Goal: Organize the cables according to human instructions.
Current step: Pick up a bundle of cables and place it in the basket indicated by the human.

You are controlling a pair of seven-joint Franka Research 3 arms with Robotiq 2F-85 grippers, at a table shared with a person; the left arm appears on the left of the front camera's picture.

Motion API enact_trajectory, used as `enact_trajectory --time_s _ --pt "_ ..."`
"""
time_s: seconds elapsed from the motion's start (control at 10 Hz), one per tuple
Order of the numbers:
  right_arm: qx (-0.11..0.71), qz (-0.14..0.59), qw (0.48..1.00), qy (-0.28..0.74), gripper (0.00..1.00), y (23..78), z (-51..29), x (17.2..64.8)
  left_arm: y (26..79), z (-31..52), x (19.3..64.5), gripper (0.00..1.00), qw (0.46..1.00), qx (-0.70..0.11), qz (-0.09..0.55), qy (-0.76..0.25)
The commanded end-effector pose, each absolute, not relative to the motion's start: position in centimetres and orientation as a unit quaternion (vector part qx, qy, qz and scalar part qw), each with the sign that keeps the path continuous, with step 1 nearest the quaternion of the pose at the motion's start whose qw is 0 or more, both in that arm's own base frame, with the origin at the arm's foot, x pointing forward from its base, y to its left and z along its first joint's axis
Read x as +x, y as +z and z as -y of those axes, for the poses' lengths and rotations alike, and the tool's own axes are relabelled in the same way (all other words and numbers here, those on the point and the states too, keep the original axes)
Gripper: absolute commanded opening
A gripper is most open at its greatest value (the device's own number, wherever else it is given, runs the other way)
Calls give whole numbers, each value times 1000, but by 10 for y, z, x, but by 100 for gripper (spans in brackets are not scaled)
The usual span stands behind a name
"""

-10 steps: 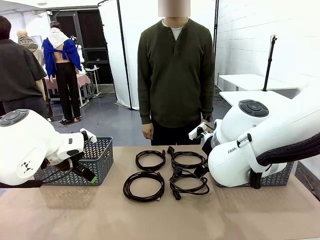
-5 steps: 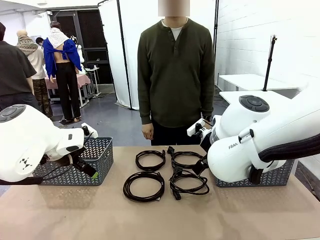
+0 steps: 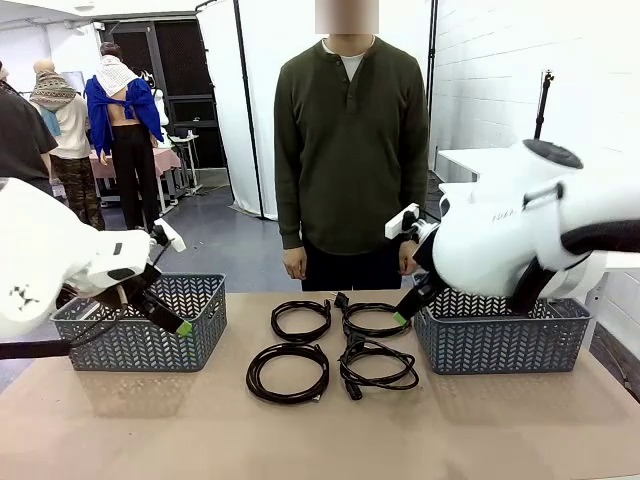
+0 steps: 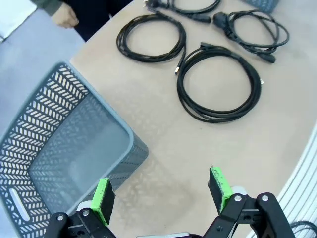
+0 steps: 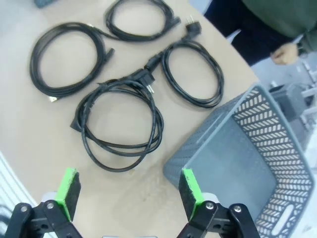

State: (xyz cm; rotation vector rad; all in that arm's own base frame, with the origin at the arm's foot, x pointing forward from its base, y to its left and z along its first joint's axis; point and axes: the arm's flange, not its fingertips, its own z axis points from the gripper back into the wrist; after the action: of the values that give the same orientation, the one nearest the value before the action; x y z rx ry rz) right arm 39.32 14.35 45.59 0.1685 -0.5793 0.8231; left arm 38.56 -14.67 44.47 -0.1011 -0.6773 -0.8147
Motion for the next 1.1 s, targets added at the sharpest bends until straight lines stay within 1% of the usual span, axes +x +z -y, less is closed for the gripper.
enact_trajectory --time_s 0.0,0.3,0.7,0.8,1.0 --pt "127 274 844 443 100 467 -118 401 457 121 381 100 845 -89 323 -418" --pt "147 281 827 463 100 475 -93 401 480 112 374 100 833 -90 335 -431" --pt "169 285 815 475 100 470 -94 400 498 114 362 100 838 -55 329 -431" --pt "153 277 832 456 100 477 -91 395 492 115 367 100 835 -77 341 -425" --pt "153 277 832 456 100 477 -91 395 492 115 367 100 835 -77 341 -425"
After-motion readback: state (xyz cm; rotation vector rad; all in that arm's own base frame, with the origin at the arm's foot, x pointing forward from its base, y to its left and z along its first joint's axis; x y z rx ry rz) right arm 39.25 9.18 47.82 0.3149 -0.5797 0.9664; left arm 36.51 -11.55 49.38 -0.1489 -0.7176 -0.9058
